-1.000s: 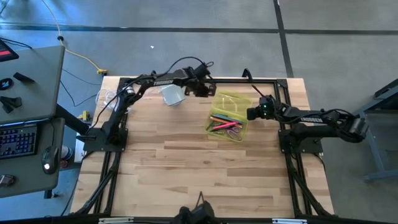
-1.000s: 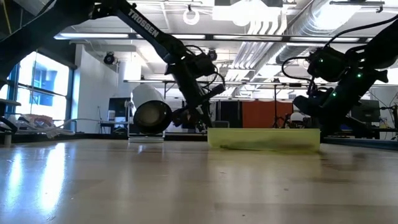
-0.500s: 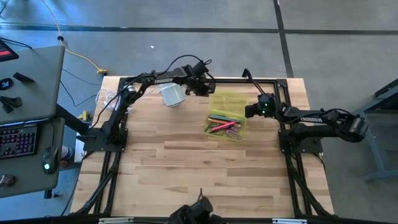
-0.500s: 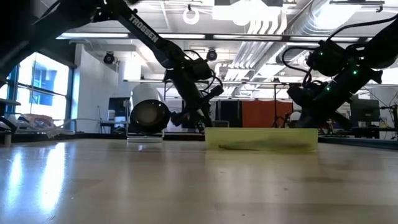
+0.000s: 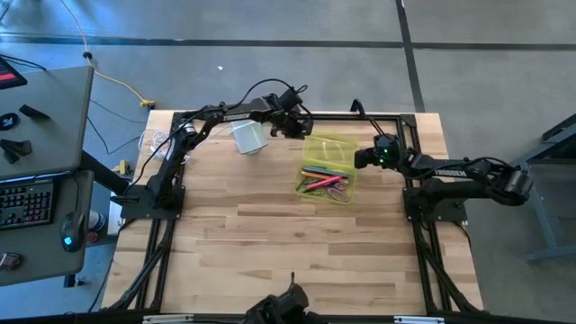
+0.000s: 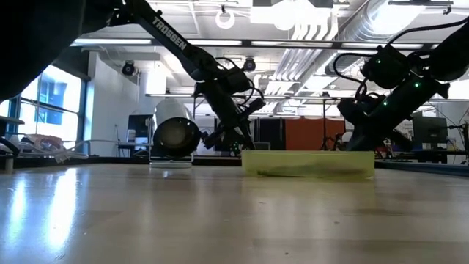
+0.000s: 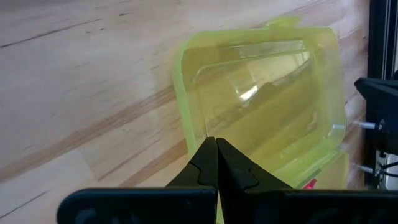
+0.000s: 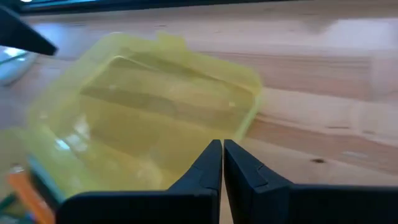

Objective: Pick & place school supplies into a supply box
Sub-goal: Close the supply box

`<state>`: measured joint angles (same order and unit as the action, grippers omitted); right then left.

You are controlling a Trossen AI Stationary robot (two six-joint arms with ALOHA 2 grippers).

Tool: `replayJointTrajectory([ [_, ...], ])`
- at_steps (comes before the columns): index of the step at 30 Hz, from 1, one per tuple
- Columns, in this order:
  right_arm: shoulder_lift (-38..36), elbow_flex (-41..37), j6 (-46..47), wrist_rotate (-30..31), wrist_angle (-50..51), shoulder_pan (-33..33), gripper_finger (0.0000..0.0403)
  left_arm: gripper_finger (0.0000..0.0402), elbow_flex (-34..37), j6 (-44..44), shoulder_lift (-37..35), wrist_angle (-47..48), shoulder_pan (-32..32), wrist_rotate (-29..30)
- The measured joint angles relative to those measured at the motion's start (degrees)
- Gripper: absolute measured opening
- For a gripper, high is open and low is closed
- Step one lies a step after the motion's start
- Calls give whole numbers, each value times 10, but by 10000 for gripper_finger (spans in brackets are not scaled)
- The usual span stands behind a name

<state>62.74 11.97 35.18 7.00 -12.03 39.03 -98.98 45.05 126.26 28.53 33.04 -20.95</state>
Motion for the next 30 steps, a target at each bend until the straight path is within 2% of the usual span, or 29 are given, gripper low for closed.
replayJointTrajectory([
  [3, 0, 0, 3, -8, -2, 0, 7, 28, 0, -8, 0, 0, 0, 0],
  [8, 0, 0, 0, 50, -3, 0, 38, 28, 0, -19, 0, 0, 0, -1],
  [13, 7, 0, 9, 48, -19, -1, 77, 28, 0, -19, 0, -1, 0, -1],
  [18, 46, 0, 45, 49, -44, 0, 103, 28, 0, -18, 0, -1, 0, 8],
  [25, 128, 32, 61, 19, -52, -8, 109, 28, 0, -19, 0, -2, 0, 9],
  [30, 191, 107, 42, 58, 57, -29, 93, 28, 0, -41, 0, -4, 0, 10],
])
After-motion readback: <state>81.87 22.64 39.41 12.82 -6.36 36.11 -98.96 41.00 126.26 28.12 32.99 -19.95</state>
